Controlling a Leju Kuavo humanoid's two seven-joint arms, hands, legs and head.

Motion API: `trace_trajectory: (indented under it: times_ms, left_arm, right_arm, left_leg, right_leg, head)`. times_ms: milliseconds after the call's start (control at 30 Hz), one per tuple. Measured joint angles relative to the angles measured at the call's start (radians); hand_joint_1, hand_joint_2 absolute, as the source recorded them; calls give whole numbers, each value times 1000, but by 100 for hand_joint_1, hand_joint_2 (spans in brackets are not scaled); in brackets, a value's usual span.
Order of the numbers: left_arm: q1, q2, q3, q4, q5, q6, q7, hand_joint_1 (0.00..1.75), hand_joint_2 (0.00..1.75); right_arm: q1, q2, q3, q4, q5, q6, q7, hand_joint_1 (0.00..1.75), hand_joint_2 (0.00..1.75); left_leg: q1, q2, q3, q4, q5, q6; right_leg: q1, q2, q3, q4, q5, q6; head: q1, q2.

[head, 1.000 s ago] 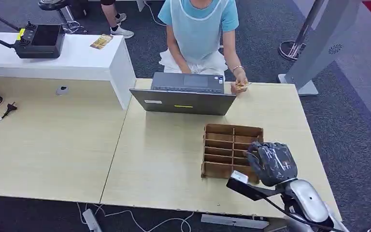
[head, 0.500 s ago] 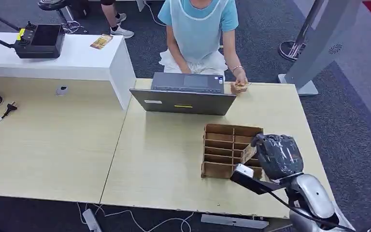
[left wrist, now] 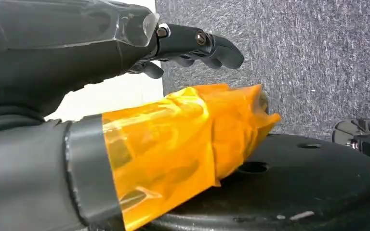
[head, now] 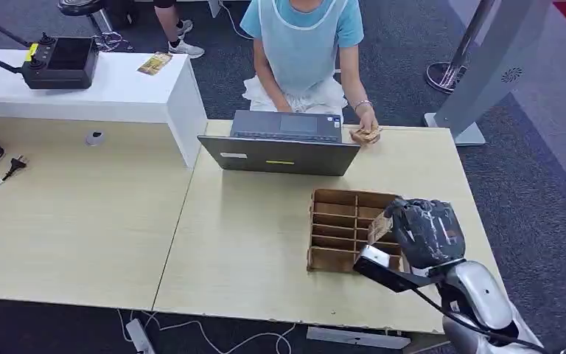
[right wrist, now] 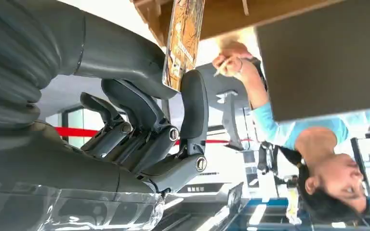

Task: Pass the card to the sensor for recognition and then transmit it.

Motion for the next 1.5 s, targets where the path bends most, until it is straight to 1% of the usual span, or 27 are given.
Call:
trace_trajectory:
  times_ms: [300, 533, 733, 967, 1067, 1300, 1400, 1500]
  left_arm:
    - [0, 0, 5, 0, -1, 0, -6, 0, 0]
    - [0, 0, 11, 0, 0, 0, -15, 0, 0]
    - [0, 0, 11, 0, -5, 0, -16, 0, 0]
    - [-1, 0, 11, 0, -10, -3, -24, 0, 0]
    - [-2, 2, 11, 0, -17, -3, -24, 0, 0]
    - [-4, 8, 9, 0, -38, -8, -25, 0, 0]
    - [-4, 10, 8, 0, -39, -13, -27, 0, 0]
    - [-5, 10, 5, 0, -45, -16, -28, 0, 0]
  right_arm:
    - [-39, 13, -10, -22, -23, -53, -31, 175, 175]
    - [-108, 31, -11, -28, -32, -74, -53, 175, 175]
    - [-206, 45, -6, -26, -50, -67, -59, 175, 175]
    - [-349, 75, 14, 5, -64, -15, -56, 175, 175]
    - [-415, 92, 24, 32, -74, 1, -45, 175, 175]
    - [-572, 172, 67, 133, -74, 27, 6, 175, 175]
    - [-630, 202, 84, 183, -74, 39, 18, 175, 175]
    - [-704, 237, 103, 255, -76, 64, 38, 175, 175]
  left_leg:
    - [0, 0, 0, 0, 0, 0]
    - [0, 0, 0, 0, 0, 0]
    - [0, 0, 0, 0, 1, 0]
    - [0, 0, 0, 0, 2, -1]
    - [0, 0, 0, 0, 2, -1]
    - [0, -1, 0, 0, 3, -1]
    - [0, -1, -1, 0, 4, -1]
    - [0, 0, 0, 0, 4, -1]
  right_leg:
    - [0, 0, 0, 0, 0, 0]
    - [0, 0, 0, 0, 0, 0]
    - [0, 0, 0, 0, 1, 0]
    - [0, 0, 0, 0, 1, -1]
    - [0, 0, 0, 1, 1, -1]
    - [0, 0, 0, 1, 1, 0]
    - [0, 0, 0, 1, 2, 0]
    - [0, 0, 0, 1, 2, 0]
  head:
    - [0, 0]
    - [0, 0]
    - [0, 0]
    - [0, 0]
    - [0, 0]
    - [0, 0]
    - [0, 0]
    - [0, 0]
